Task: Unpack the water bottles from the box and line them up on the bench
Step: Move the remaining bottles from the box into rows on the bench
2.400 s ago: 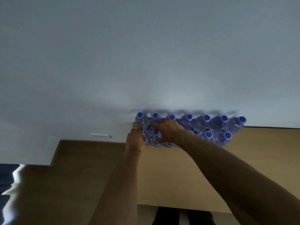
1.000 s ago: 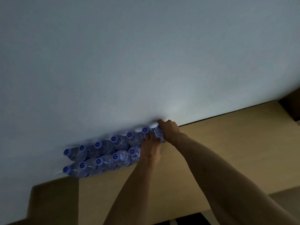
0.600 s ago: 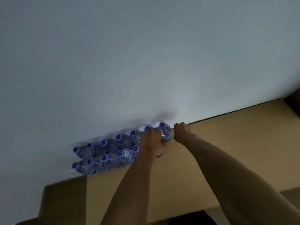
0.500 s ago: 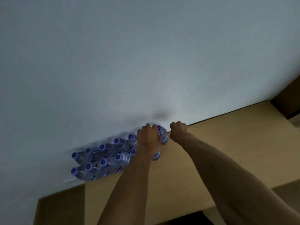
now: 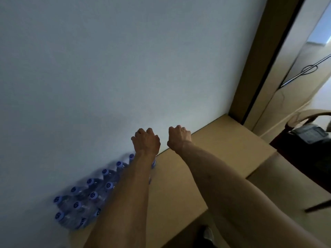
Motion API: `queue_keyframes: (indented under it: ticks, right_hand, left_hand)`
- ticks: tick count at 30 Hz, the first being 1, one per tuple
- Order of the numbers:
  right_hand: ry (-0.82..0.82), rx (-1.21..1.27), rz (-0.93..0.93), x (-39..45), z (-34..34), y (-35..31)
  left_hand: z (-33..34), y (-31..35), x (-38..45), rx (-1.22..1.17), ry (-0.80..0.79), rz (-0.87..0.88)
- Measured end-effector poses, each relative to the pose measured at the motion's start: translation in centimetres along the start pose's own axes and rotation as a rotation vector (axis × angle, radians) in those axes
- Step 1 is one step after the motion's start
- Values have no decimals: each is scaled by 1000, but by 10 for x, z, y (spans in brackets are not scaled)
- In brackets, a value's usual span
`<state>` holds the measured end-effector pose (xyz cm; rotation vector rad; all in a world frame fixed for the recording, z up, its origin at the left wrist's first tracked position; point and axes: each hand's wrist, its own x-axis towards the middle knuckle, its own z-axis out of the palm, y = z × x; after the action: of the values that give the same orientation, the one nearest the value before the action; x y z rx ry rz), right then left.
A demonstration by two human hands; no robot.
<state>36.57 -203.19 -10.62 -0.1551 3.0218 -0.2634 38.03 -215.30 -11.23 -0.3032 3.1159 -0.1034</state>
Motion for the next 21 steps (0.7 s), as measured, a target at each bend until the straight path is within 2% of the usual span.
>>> queue_keyframes:
  ticks: [5, 10, 14, 21]
  right_hand:
    - [28, 13, 87, -22, -17, 54]
    - [29, 15, 279, -55, -25, 152]
    - [16, 30, 415, -86, -39, 245]
    - [100, 99, 613, -132, -74, 426]
  left_hand:
    - [-17, 53, -10, -12, -26, 122]
    - [-21, 144, -27, -3, -46, 292]
    - [-24, 240, -49, 18, -50, 458]
    - [-42, 437, -91, -21, -40, 666]
